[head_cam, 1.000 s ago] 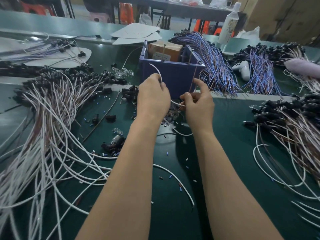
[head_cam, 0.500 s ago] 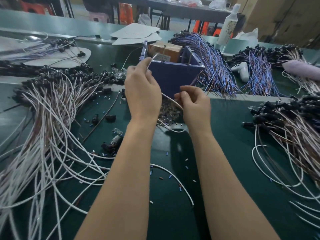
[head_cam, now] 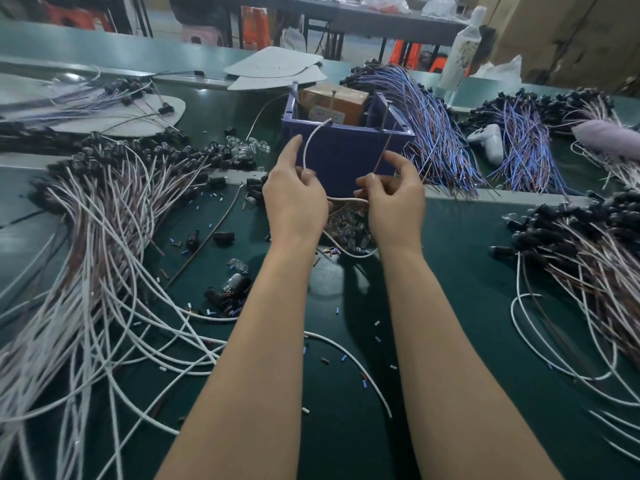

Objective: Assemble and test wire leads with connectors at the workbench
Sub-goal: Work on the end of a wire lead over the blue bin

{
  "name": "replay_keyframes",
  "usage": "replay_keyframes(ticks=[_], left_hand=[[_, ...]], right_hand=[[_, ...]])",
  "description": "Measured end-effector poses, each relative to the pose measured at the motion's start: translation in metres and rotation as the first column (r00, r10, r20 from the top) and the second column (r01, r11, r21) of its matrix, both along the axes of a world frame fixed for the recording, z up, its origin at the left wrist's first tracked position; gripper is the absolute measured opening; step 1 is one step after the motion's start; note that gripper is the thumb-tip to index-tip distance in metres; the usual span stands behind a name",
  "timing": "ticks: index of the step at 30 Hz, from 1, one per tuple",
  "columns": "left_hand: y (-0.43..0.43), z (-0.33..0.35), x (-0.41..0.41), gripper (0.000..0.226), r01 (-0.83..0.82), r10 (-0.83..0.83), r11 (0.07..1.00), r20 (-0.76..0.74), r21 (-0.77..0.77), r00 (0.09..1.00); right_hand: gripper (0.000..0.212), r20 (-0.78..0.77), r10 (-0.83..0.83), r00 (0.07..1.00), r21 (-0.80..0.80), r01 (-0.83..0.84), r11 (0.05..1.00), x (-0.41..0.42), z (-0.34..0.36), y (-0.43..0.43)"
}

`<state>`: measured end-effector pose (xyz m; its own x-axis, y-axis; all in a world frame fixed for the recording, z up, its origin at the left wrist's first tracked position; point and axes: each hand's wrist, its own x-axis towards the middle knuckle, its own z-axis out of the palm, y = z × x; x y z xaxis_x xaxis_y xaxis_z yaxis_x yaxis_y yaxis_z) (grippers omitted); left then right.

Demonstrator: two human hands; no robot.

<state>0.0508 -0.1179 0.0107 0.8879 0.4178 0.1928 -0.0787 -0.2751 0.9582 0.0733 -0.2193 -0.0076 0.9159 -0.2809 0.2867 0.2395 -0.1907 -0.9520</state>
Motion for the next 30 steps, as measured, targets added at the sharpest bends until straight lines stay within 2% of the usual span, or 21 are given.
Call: replay_keyframes(ticks=[7, 18, 26, 30], left_hand=[[-0.004, -0.003, 0.002, 0.043, -0.005, 0.005, 1.0, 0.025, 0.0, 1.0], [-0.012, -0.011, 0.005, 0.04, -0.094, 0.119, 0.974, 0.113, -0.207, 0.986], [-0.011, -0.013, 0.008, 0.042, -0.088, 0.117, 0.975, 0.137, -0.203, 0.984], [-0.015, -0.008, 0.007, 0.049, -0.055, 0.075, 0.992, 0.182, -0.112, 0.981]], right_hand=[[0.034, -0.011, 0.016, 1.0, -0.014, -0.017, 1.0, 0.003, -0.003, -0.005], [0.031, -0.014, 0.016, 1.0, 0.003, -0.016, 1.0, 0.005, -0.004, -0.009], [0.03, -0.016, 0.027, 0.999, 0.014, -0.027, 1.0, 0.006, -0.005, -0.009], [0.029, -0.032, 0.039, 0.999, 0.053, -0.037, 0.998, 0.006, -0.006, -0.011]])
